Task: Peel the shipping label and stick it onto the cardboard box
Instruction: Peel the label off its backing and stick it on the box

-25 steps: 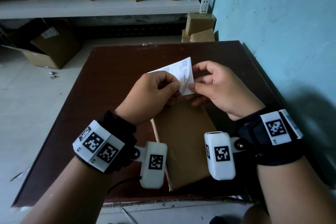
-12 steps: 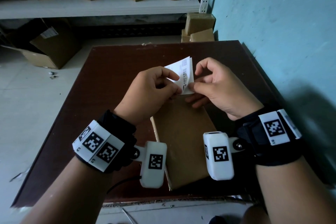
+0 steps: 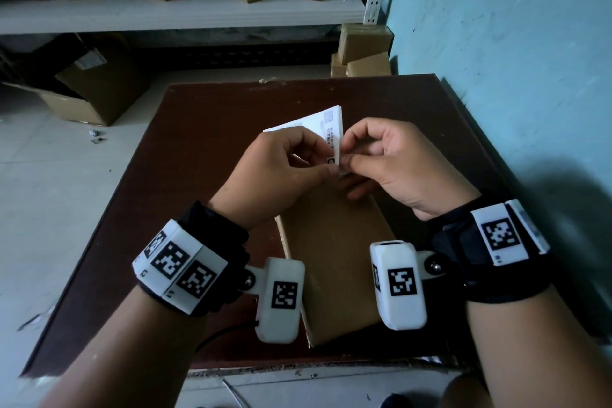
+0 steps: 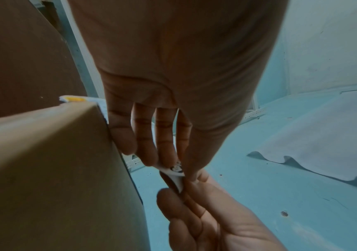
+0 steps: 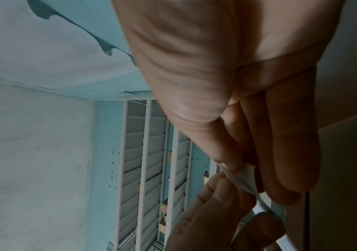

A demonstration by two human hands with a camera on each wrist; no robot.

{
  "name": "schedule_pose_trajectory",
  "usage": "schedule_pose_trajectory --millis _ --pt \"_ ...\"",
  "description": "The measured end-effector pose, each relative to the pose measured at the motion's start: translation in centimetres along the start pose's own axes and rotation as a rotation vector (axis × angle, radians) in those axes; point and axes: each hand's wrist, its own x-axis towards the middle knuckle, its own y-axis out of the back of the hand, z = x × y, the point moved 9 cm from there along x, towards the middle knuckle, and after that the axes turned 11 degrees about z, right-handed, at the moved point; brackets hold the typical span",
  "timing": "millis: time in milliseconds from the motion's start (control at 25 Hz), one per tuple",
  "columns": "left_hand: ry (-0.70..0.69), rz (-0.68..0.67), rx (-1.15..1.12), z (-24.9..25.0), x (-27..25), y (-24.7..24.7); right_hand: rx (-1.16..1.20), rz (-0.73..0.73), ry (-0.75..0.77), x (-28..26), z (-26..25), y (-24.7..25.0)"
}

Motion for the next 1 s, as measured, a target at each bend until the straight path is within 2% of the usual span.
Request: schedule_pose_trajectory --millis 320,640,1000 --pt "-0.121 0.1 -0.013 1.4 0.0 1.3 0.089 0.01 -0.038 -0.1 0.0 0.2" --pt "-0.176 0.142 0.084 1.4 0.2 1.5 0.165 -0.118 -0.041 -0.8 -0.6 -0.8" --pt "-0.159 0.15 0.068 1.3 0.3 1.4 0.269 -0.011 -0.018 -0.3 -0.4 0.1"
